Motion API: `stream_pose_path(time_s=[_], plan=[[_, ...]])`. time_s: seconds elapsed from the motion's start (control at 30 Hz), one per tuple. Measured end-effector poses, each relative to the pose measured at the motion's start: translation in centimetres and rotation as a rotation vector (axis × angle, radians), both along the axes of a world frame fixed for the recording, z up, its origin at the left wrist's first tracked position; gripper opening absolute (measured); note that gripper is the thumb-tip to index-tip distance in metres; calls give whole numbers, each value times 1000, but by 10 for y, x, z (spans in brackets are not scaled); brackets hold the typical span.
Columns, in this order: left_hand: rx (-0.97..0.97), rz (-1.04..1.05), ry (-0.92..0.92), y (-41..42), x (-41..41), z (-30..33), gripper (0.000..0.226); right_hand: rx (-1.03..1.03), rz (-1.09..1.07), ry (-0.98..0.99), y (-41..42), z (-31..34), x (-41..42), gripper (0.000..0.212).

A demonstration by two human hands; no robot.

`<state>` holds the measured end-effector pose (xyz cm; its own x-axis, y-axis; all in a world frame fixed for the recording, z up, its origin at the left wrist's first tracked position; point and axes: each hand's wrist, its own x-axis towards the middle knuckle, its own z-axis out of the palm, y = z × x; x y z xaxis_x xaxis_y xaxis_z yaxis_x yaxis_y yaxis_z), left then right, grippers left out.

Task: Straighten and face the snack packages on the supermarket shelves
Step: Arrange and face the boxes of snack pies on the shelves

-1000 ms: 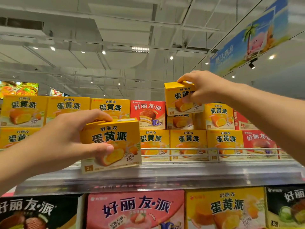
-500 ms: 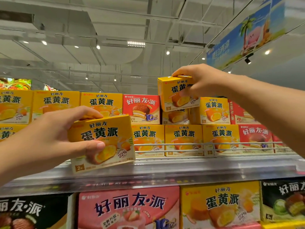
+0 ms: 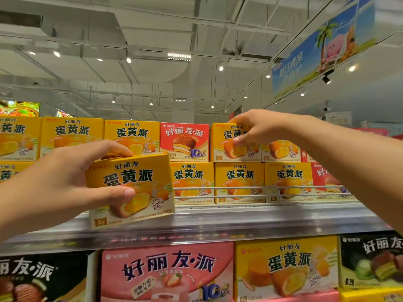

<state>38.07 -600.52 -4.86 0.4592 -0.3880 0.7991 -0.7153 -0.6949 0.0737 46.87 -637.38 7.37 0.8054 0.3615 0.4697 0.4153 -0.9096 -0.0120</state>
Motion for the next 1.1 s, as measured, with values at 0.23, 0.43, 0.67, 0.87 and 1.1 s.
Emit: stream_pose_path(time_s=[0.23,0.43,0.67,0.87,1.1], plan=[[-8,-44,18,-10,-1,0,66,24,-122,89,-42,6,-6,93],[2,-77,35,-21,-1,0,67,-137,-230,-188,-63,-5,-6,40],[12,-83,40,-29,-3,2,67,-223,-223,-222,-63,4,-19,32],[34,-50,13,-30,-6,1,66,-195,-286,-215,-58,-4,-18,30],[5,-65,33,-32,-14,3,61,-193,-318,-173,-54,-9,-22,41]])
